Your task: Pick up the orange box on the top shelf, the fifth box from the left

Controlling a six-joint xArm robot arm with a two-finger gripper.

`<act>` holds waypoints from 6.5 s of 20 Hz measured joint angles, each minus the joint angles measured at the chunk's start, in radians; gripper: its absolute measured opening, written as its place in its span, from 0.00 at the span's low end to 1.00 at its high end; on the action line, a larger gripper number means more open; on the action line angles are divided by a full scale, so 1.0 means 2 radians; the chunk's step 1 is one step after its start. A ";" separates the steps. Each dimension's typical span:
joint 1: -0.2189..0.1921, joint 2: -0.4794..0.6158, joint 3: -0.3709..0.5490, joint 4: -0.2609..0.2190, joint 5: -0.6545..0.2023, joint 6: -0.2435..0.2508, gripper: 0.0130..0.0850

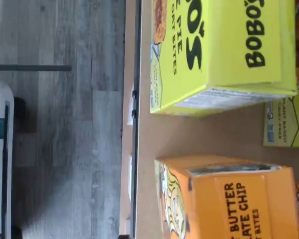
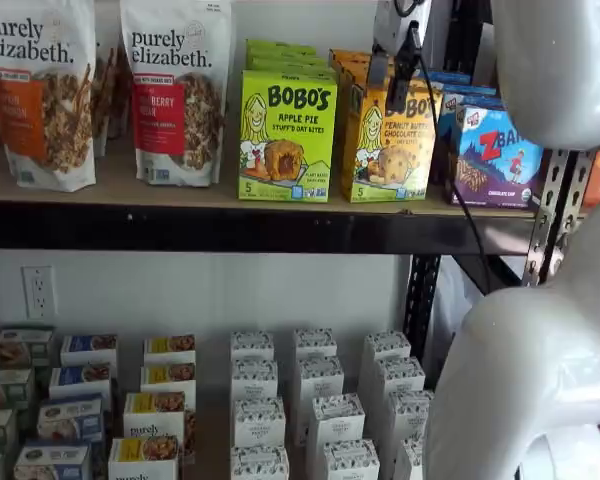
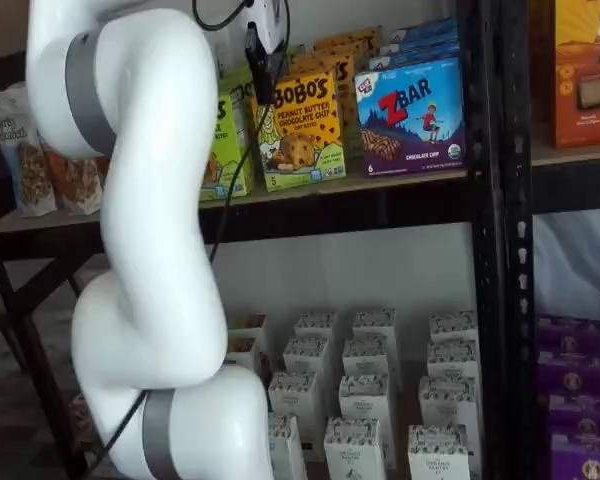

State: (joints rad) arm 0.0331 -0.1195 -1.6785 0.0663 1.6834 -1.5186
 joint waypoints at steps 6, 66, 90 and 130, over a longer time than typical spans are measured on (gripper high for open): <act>-0.005 0.008 -0.004 0.004 0.009 -0.004 1.00; -0.018 0.001 0.035 0.021 -0.041 -0.017 0.50; -0.017 -0.003 0.037 0.021 -0.037 -0.016 0.17; -0.028 -0.163 0.122 0.027 0.043 -0.018 0.17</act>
State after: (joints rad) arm -0.0238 -0.4462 -1.4355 0.1200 1.7699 -1.5541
